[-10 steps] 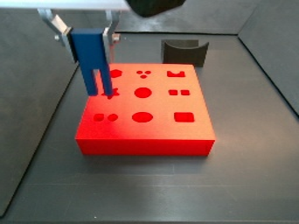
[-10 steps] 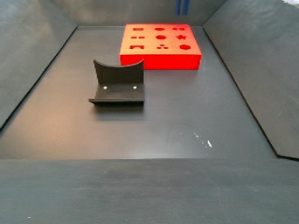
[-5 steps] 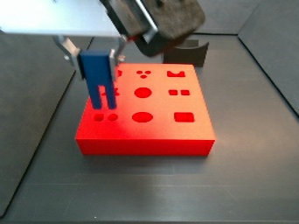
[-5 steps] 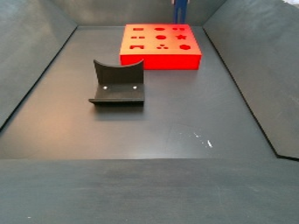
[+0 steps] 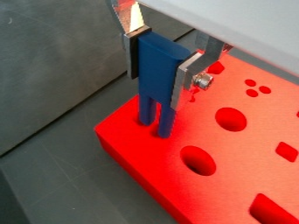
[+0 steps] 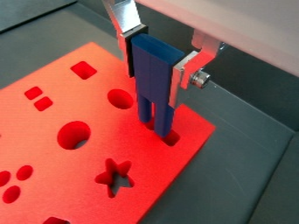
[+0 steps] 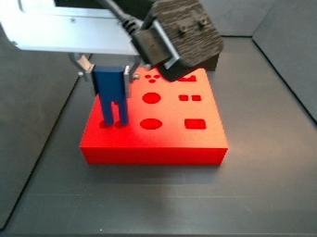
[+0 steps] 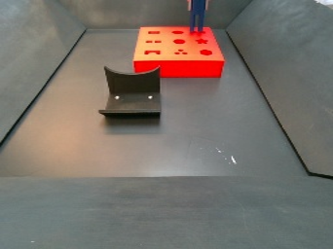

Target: Insert the square-circle object.

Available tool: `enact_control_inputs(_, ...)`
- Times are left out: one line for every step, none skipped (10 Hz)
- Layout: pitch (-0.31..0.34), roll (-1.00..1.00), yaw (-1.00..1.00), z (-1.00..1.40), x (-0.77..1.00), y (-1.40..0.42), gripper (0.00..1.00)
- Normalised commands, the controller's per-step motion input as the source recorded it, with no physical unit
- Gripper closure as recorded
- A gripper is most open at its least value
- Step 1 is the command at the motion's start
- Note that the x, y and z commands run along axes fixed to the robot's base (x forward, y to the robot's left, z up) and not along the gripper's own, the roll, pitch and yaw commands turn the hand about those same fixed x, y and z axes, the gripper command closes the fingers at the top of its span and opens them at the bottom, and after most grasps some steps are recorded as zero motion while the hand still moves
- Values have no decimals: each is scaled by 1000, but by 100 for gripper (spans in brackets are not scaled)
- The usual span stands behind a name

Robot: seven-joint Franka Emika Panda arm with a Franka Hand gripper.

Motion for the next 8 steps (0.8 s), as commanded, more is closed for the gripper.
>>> enact_control_inputs(-66,0,0,-17,-200,-60,100)
enact_control_inputs(-93,0,0,-109,-9,-9,100)
enact_control_inputs(-51,0,0,-186,0,0,100)
enact_control_inputs(-50,0,0,-180,0,31,100)
enact_control_inputs(-53,-7,0,-180,51,29,100)
enact_control_inputs(-53,0,0,-234,0,0,100)
enact_control_inputs(-64,0,0,-380,0,0,100)
enact_control_inputs(-114,0,0,-557,-9,0,100)
